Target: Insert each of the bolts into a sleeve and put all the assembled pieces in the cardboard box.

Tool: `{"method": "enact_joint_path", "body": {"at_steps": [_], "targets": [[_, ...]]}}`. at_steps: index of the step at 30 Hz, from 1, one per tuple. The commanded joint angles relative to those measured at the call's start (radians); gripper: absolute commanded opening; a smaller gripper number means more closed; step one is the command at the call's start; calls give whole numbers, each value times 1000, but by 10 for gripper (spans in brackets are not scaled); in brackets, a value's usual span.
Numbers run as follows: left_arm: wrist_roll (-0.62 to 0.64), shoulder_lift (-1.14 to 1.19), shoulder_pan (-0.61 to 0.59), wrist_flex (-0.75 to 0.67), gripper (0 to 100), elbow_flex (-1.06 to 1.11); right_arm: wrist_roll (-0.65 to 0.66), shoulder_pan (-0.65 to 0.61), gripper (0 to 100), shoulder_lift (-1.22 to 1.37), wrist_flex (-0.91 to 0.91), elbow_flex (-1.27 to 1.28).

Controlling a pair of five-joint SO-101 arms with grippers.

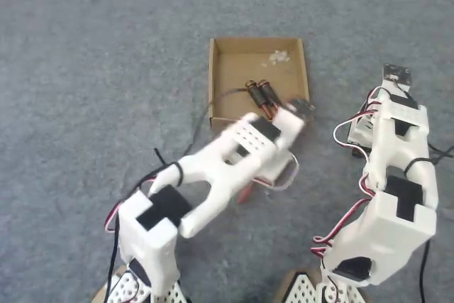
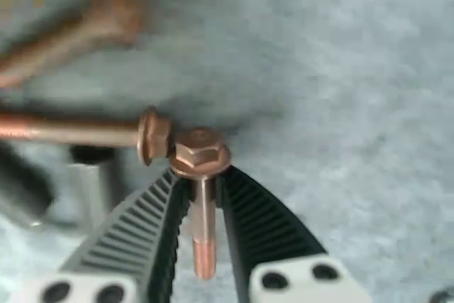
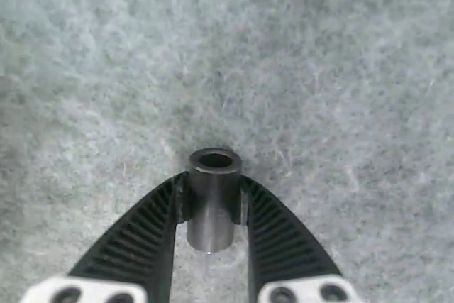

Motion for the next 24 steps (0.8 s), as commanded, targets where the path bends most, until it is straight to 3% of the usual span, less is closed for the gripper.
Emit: {"method": "enact_joint_path", "body": {"at_steps": [1, 7, 18, 24], "targets": [[25, -6, -57, -6, 20, -50, 17, 12, 6, -13, 1, -51], [25, -5, -55, -3, 96, -47, 17, 10, 6, -13, 1, -51], [15, 109, -55, 43, 99, -125, 17, 10, 6, -13, 1, -51], [-77, 204, -55, 110, 97, -240, 17, 10, 6, -13, 1, -51]]}}
